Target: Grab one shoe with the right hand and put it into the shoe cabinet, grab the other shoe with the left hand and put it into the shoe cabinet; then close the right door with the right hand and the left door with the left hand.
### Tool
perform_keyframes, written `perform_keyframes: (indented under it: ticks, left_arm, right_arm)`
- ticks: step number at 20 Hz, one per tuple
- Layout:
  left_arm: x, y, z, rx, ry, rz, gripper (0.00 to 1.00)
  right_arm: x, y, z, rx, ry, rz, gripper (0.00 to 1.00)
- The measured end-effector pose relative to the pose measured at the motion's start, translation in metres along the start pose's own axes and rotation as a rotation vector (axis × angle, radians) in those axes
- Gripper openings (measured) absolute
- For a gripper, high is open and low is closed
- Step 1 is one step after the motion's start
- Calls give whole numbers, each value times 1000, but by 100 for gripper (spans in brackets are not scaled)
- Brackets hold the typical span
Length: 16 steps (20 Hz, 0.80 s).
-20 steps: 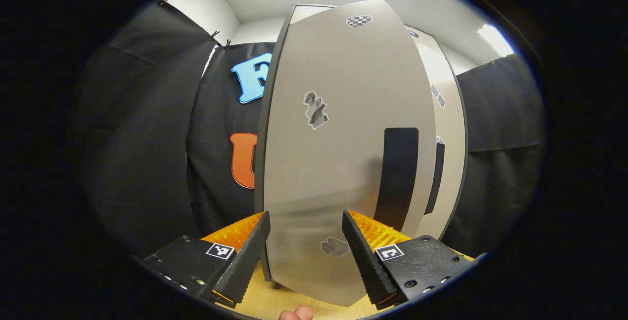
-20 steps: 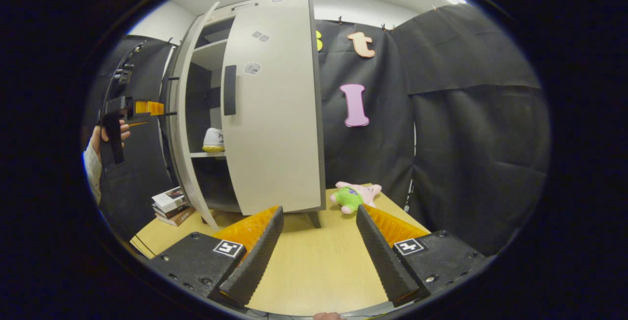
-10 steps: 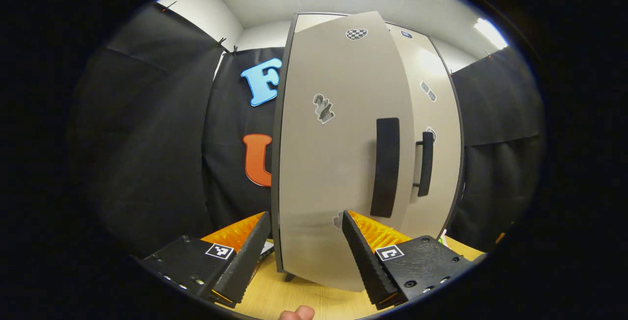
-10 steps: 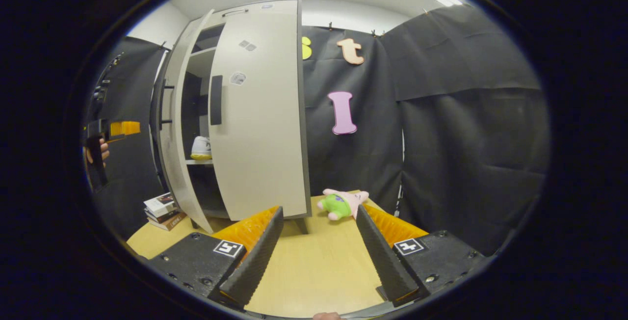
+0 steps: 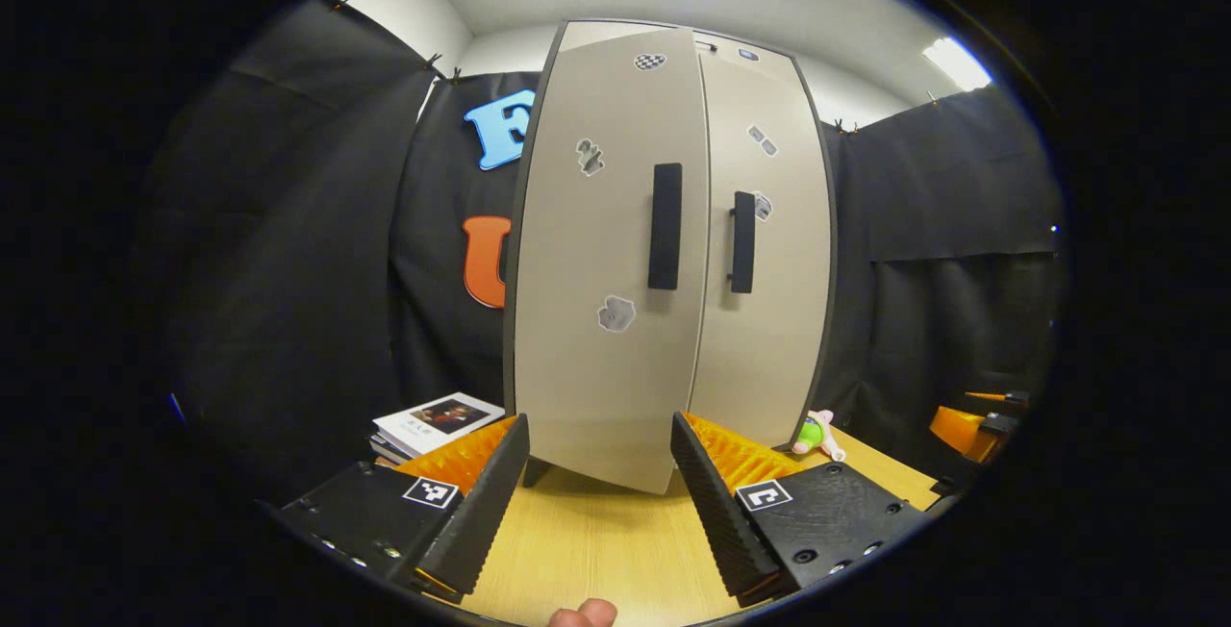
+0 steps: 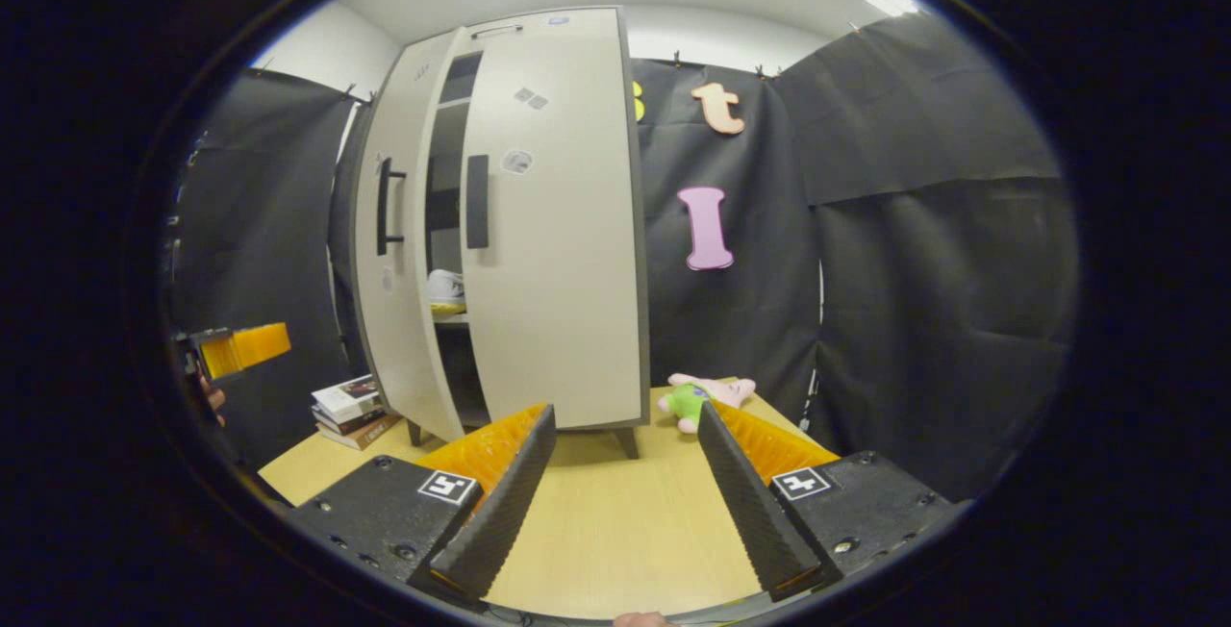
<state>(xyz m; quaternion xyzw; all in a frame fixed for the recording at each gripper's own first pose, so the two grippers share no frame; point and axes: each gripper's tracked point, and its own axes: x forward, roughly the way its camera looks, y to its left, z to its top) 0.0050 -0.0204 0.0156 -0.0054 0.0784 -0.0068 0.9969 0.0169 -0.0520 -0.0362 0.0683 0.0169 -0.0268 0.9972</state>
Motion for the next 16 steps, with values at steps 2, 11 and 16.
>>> perform_keyframes:
  ticks: [2,11,16]
  left_arm:
    - [-9,-6,-13,1,20,-10,89]
    - [-22,-13,-4,13,-12,-7,89]
    - [-27,-15,-1,14,-20,-15,89]
  right_arm:
    - [-7,9,0,-12,-7,21,97]
    - [-21,29,2,-42,-15,81,91]
    - [-23,31,4,-46,-22,85,91]
